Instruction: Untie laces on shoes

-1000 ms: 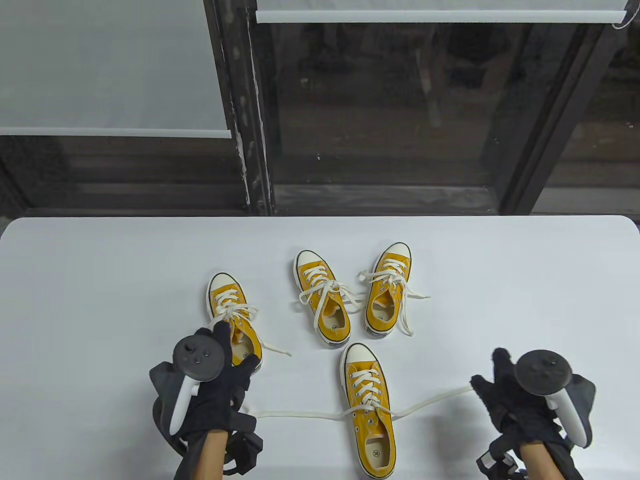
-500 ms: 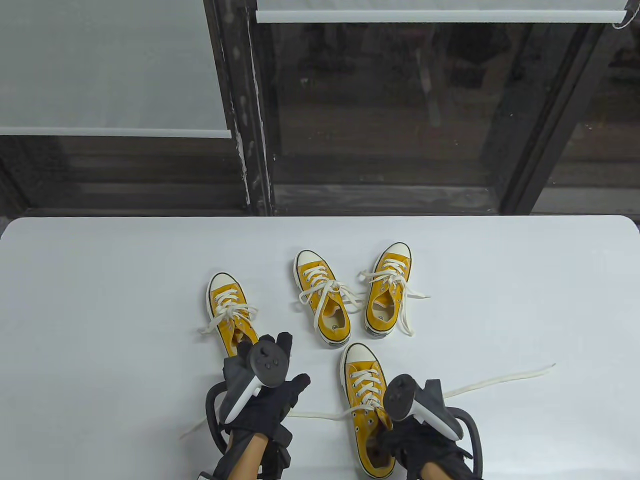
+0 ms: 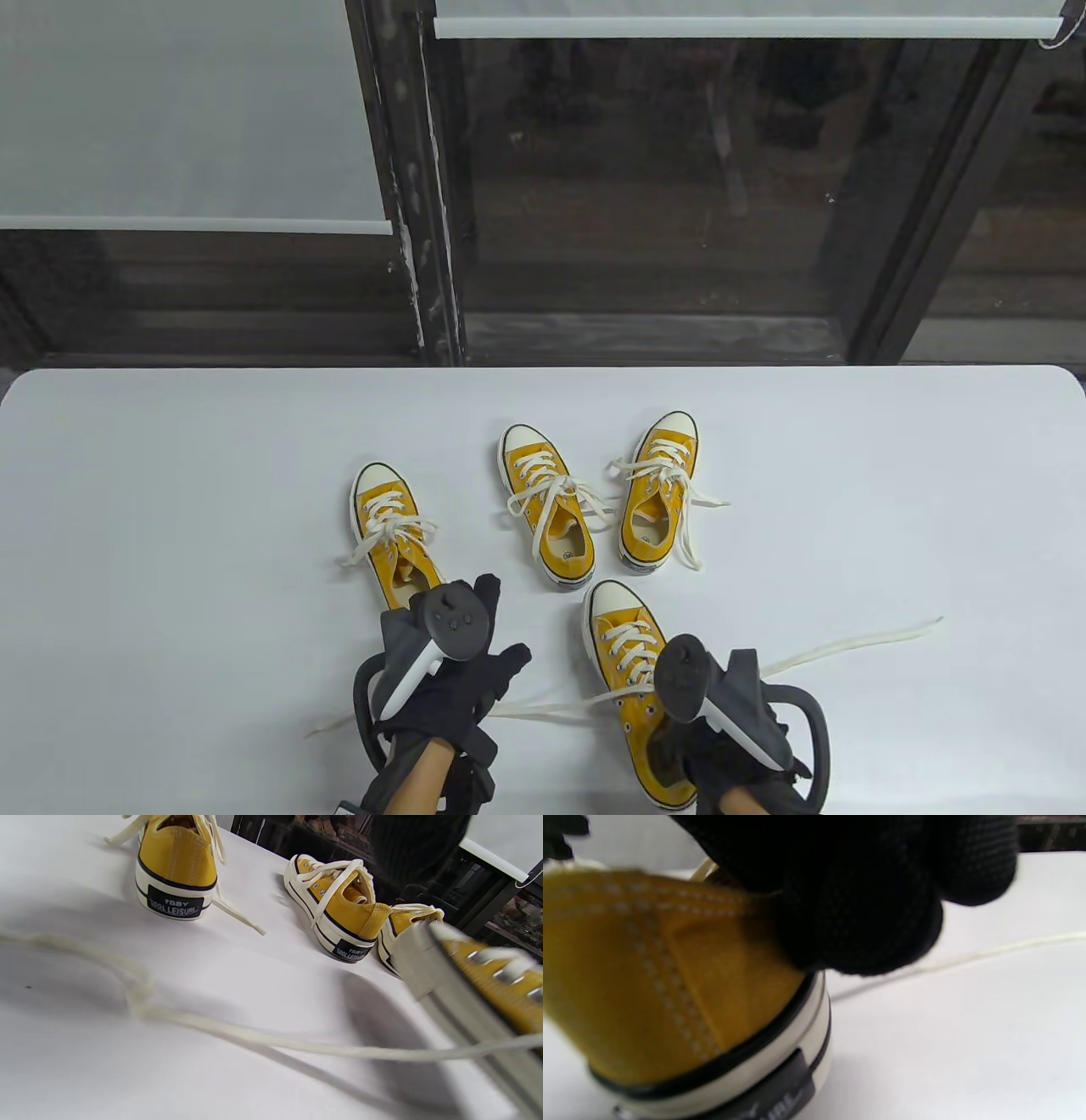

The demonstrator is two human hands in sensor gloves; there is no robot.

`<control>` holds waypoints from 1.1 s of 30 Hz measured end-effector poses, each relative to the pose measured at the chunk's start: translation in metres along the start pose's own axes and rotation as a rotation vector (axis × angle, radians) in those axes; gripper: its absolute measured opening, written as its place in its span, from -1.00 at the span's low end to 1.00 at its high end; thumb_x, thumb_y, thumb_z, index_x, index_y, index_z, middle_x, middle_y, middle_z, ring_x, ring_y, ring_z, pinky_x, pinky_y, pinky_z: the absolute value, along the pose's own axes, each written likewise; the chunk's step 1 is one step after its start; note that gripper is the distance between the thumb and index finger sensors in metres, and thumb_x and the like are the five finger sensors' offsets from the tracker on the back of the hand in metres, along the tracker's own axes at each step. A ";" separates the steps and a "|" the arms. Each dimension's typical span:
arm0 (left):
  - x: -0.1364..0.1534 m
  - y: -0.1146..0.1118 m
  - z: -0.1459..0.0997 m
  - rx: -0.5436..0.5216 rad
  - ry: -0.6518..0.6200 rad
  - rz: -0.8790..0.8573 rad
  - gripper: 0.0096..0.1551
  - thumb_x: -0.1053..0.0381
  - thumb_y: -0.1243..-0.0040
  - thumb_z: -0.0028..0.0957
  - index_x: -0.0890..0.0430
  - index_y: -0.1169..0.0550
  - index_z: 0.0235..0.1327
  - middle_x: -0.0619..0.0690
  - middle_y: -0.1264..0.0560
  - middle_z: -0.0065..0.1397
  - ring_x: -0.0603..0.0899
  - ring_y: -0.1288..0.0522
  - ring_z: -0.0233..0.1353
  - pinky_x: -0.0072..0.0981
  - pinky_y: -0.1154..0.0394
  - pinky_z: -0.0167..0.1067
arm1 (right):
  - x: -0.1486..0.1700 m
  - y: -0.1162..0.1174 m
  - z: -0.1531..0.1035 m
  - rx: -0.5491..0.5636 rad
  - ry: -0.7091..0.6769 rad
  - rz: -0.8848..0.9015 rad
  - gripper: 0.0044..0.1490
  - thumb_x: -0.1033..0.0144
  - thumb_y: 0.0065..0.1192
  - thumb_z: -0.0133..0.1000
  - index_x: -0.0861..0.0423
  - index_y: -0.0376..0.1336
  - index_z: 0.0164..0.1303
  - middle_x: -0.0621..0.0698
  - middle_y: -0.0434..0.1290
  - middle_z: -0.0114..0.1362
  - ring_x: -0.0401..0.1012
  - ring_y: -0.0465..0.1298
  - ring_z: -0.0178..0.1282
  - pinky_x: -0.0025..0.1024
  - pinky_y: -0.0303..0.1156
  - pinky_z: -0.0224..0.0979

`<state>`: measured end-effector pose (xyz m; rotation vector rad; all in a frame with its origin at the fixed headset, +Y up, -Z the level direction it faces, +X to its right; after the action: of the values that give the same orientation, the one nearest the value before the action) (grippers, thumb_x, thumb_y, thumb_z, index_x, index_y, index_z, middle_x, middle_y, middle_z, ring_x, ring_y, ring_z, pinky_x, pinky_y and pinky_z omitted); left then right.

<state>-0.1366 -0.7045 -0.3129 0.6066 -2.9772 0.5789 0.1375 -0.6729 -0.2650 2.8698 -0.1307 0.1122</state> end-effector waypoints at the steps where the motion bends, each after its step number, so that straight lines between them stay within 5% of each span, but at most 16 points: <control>1: -0.002 0.000 -0.001 -0.007 -0.008 0.009 0.02 -0.38 -0.17 0.15 -0.31 0.09 0.73 -0.14 0.15 0.89 0.25 0.33 0.83 0.46 0.26 0.63 | 0.008 -0.015 -0.004 0.030 0.010 0.009 -0.48 0.21 0.28 0.24 0.32 0.49 0.18 -0.01 0.69 -0.13 -0.23 0.73 -0.32 -0.15 0.57 0.13; 8: -0.008 0.001 -0.006 -0.034 -0.035 0.037 0.02 -0.38 -0.17 0.14 -0.30 0.09 0.72 -0.12 0.15 0.89 0.27 0.31 0.82 0.46 0.24 0.62 | 0.057 -0.086 -0.002 0.268 0.124 0.076 -0.48 0.20 0.23 0.26 0.28 0.46 0.23 -0.02 0.63 -0.11 -0.21 0.66 -0.28 -0.04 0.45 0.31; 12: -0.008 0.003 -0.007 -0.053 -0.035 0.040 0.02 -0.38 -0.17 0.14 -0.30 0.09 0.72 -0.13 0.15 0.89 0.26 0.31 0.82 0.47 0.24 0.62 | 0.083 -0.101 0.021 0.342 0.217 0.086 -0.48 0.21 0.19 0.26 0.26 0.44 0.25 -0.02 0.61 -0.09 -0.20 0.64 -0.27 -0.01 0.41 0.35; 33: -0.015 -0.003 -0.004 -0.046 -0.022 0.111 0.01 -0.40 -0.16 0.15 -0.29 0.06 0.74 -0.11 0.15 0.89 0.27 0.30 0.82 0.50 0.28 0.60 | 0.135 -0.037 0.198 0.232 0.468 0.098 -0.47 0.18 0.10 0.28 0.20 0.38 0.31 -0.08 0.59 -0.02 -0.26 0.64 -0.20 -0.04 0.43 0.39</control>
<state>-0.1219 -0.7002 -0.3099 0.4503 -3.0509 0.5122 0.2878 -0.7005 -0.4533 2.9675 -0.1743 0.8593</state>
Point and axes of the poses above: the tracker on the back of each hand, its own x axis roughly to the little-finger side, its own z axis roughly from the wrist to the fingertips, y = z × x, the point moved 2 cm from there along z, roughly from the wrist to the fingertips
